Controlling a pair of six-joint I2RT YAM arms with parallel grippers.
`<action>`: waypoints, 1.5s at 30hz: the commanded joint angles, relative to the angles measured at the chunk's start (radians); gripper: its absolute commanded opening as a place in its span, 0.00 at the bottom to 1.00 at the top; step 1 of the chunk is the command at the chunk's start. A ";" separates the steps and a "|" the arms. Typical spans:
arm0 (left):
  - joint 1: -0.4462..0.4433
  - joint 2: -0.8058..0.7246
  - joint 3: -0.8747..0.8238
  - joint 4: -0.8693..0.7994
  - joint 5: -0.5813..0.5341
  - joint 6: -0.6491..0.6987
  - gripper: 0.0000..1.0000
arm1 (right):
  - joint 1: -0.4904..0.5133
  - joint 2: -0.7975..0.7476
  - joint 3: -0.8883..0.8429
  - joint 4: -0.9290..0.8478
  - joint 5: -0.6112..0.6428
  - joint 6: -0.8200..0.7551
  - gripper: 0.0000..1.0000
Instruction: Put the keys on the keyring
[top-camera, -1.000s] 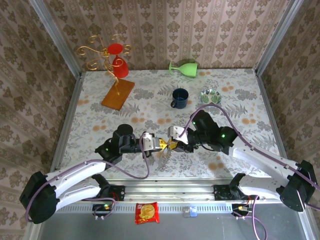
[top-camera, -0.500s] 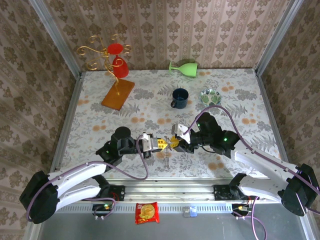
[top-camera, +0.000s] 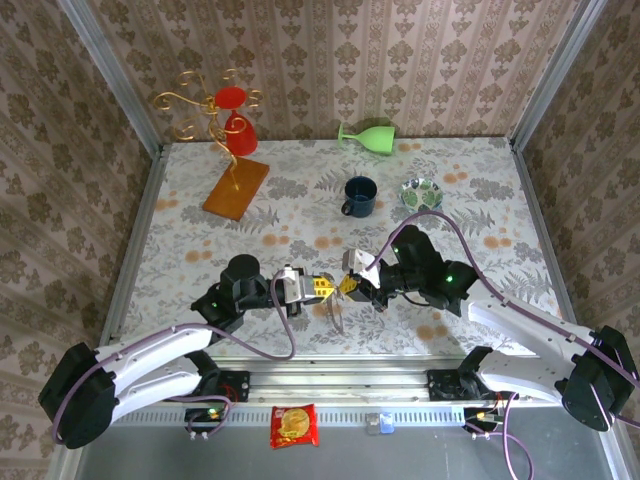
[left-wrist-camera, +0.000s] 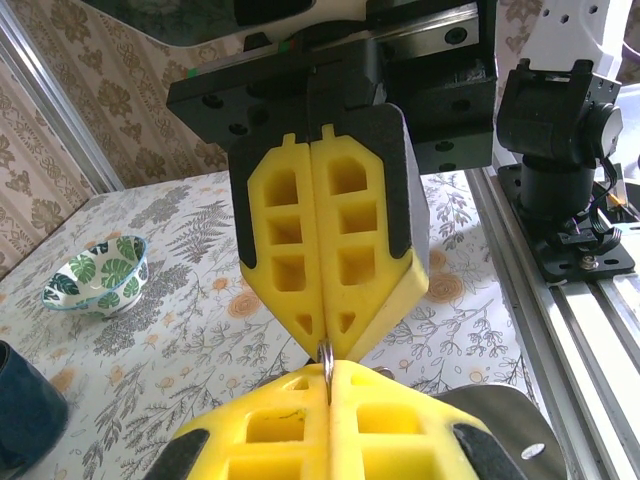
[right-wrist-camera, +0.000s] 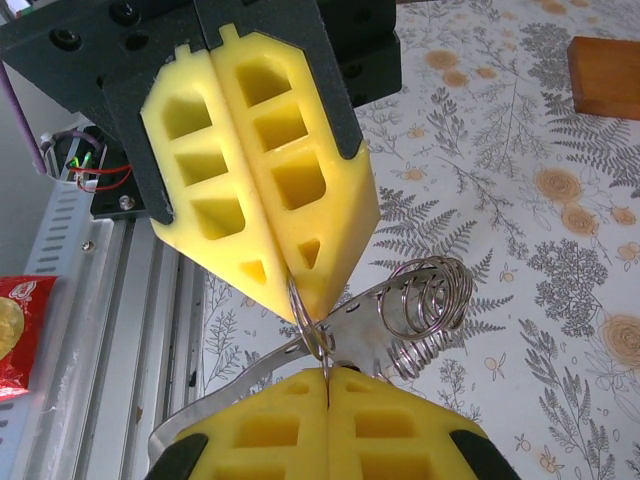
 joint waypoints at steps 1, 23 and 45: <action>-0.002 -0.004 0.006 0.077 0.052 -0.035 0.00 | -0.002 0.033 0.011 0.003 -0.004 0.000 0.00; -0.005 0.053 -0.039 0.265 0.057 -0.136 0.00 | -0.018 -0.078 -0.089 0.150 -0.018 0.048 0.33; -0.003 0.010 -0.053 0.218 -0.040 -0.123 0.18 | -0.018 -0.038 -0.044 0.131 -0.028 0.029 0.00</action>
